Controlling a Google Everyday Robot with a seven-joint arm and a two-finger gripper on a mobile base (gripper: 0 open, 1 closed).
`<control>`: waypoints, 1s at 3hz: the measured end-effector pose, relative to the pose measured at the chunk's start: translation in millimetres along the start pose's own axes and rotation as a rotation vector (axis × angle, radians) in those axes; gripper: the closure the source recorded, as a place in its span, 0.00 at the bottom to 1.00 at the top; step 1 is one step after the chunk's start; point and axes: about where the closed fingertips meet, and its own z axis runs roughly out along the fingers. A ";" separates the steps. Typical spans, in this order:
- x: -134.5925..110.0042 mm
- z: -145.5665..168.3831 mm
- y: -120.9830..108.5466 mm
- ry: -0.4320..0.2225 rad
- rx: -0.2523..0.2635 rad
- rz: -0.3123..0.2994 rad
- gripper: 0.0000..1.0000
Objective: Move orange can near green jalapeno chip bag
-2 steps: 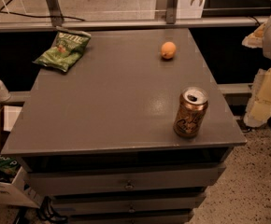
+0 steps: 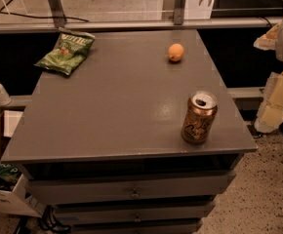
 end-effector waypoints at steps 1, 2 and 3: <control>11.4 16.5 -4.3 -0.069 -0.010 0.022 0.00; 21.1 43.6 -15.7 -0.200 -0.036 0.051 0.00; 19.9 70.9 -26.7 -0.365 -0.089 0.078 0.00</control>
Offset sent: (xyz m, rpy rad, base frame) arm 0.0474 -0.0242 -0.0738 0.4450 -0.0079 0.0367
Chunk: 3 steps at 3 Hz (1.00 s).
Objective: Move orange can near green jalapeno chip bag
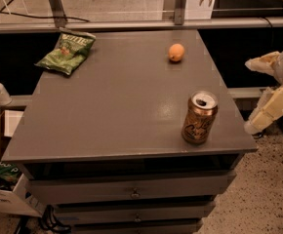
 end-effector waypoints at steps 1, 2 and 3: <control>2.7 24.8 -5.1 -0.154 -0.059 0.029 0.00; -3.2 45.6 1.1 -0.307 -0.136 0.051 0.00; -17.3 58.0 14.5 -0.445 -0.207 0.058 0.00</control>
Offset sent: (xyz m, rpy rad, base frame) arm 0.0121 0.0409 -0.0473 0.5385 0.0679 0.1318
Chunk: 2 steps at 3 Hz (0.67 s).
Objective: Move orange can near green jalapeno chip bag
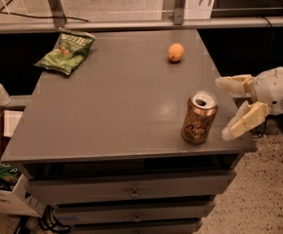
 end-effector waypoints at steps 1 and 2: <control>-10.3 22.8 14.6 -0.113 -0.076 -0.008 0.00; -20.2 46.1 31.1 -0.200 -0.170 -0.029 0.17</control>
Offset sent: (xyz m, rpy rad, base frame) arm -0.0347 0.0827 -0.0069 0.3306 0.0259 0.2580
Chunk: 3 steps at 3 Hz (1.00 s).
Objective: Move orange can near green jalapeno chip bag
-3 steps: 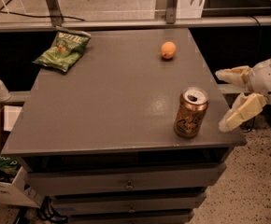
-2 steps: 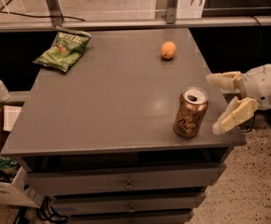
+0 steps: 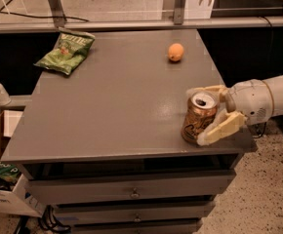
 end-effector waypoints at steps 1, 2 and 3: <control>-2.1 15.0 6.7 -0.044 -0.058 -0.017 0.40; -12.1 28.2 -6.4 -0.060 -0.071 -0.062 0.63; -49.4 46.2 -41.1 -0.086 -0.050 -0.137 0.87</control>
Offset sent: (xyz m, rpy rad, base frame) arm 0.0297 0.0456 0.0101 0.0835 -0.0987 0.1039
